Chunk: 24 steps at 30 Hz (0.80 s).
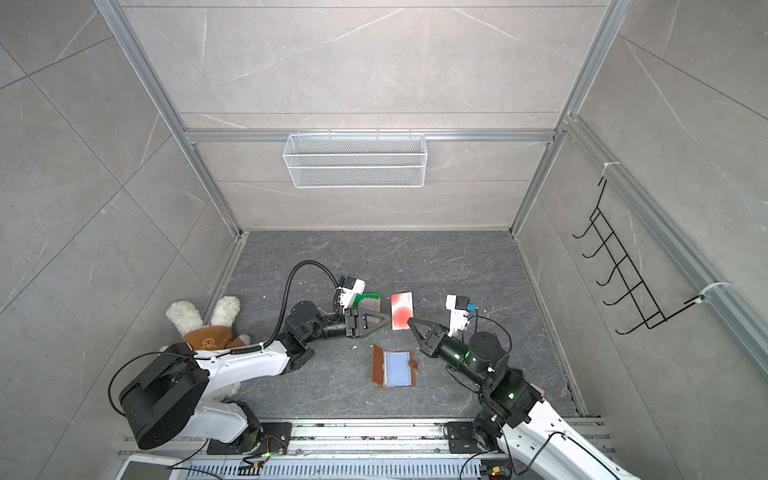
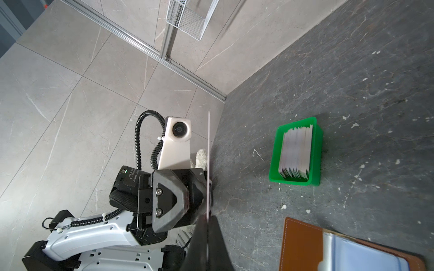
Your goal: Put the credit cards into the card holder
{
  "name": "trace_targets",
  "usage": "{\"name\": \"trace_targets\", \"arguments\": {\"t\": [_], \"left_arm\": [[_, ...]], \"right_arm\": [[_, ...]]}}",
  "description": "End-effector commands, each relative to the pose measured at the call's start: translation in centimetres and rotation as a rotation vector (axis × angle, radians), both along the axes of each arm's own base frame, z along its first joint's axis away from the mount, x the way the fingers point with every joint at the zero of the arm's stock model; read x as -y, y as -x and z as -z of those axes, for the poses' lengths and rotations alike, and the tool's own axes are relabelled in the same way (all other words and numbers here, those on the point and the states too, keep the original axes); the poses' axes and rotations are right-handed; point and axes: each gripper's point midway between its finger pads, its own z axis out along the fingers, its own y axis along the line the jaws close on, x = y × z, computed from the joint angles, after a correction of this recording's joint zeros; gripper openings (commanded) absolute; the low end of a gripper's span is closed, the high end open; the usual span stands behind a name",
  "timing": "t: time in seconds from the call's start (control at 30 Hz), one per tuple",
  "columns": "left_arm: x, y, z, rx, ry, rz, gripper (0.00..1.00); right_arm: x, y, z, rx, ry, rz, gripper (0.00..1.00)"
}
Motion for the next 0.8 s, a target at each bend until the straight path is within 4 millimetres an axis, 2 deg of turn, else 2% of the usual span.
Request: {"name": "trace_targets", "arguments": {"t": [0.0, 0.27, 0.6, 0.77], "left_arm": [[0.4, 0.0, -2.4, 0.051, 0.06, 0.015, 0.29], [0.3, 0.2, -3.1, 0.059, 0.08, 0.023, 0.25], [0.0, 0.2, -3.4, 0.065, 0.082, 0.006, 0.09], [-0.5, -0.5, -2.4, 0.05, 0.053, -0.031, 0.03]], "right_arm": [[-0.3, 0.2, -0.7, 0.015, -0.01, -0.02, 0.0], [-1.4, -0.2, -0.2, 0.004, -0.039, -0.052, 0.0], [-1.4, -0.6, 0.7, -0.019, -0.023, -0.033, 0.0], [-1.1, -0.8, 2.0, -0.055, 0.032, -0.015, 0.15]]}}
